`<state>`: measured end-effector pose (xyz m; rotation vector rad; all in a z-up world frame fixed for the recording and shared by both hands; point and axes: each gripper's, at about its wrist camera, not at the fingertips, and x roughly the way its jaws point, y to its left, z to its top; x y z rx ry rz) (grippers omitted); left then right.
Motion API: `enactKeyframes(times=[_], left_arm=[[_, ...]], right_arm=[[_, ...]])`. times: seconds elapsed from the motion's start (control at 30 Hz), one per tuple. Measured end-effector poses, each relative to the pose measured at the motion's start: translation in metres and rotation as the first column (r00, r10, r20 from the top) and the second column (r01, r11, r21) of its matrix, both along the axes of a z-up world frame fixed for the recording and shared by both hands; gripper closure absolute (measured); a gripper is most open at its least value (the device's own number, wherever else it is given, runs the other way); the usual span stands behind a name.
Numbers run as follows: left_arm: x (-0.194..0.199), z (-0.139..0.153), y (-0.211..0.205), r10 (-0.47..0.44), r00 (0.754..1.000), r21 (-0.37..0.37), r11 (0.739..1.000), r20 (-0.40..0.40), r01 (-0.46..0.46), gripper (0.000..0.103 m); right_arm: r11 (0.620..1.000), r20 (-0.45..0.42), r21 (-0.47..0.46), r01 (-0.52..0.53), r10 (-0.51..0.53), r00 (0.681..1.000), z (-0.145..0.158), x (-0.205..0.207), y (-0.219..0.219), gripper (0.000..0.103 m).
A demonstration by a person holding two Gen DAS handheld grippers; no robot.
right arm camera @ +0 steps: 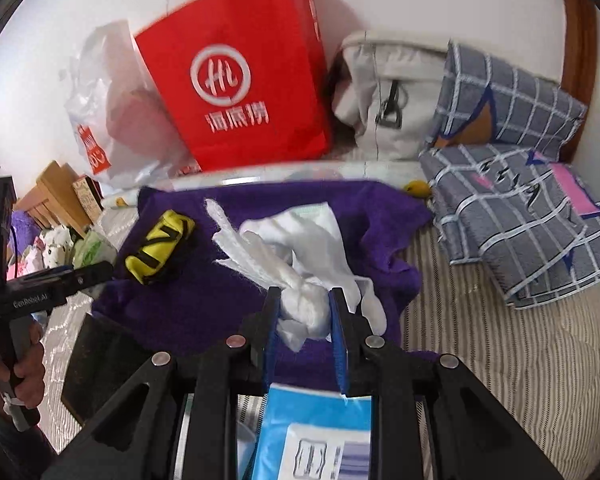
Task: Organize soft objects
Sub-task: 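Lower the green packet and white plastic bag onto the purple towel and open both grippers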
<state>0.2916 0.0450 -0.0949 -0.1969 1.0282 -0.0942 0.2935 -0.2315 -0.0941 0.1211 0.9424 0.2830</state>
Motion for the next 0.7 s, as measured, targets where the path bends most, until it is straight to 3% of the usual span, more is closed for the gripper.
enactKeyframes(times=[0.27,0.5,0.57,0.7], left_arm=[[0.020,-0.028,-0.009,-0.007,0.998,0.002,1.000,-0.062,0.007,0.026],[0.027,-0.035,-0.013,-0.018,0.996,-0.001,1.000,-0.088,0.018,0.026],[0.029,-0.036,-0.013,-0.024,0.994,-0.001,1.000,-0.103,0.024,0.023],[0.027,-0.033,-0.016,-0.027,0.994,0.017,0.999,-0.103,0.029,0.016]], right_arm=[[0.999,-0.118,-0.008,-0.053,0.051,0.992,-0.037,0.025,0.012,0.079],[0.998,-0.139,-0.023,-0.057,0.053,0.989,-0.041,0.035,0.015,0.079],[0.997,-0.137,-0.031,-0.064,0.059,0.989,-0.041,0.037,0.016,0.075],[0.997,-0.130,-0.030,-0.066,0.062,0.990,-0.039,0.035,0.015,0.052]])
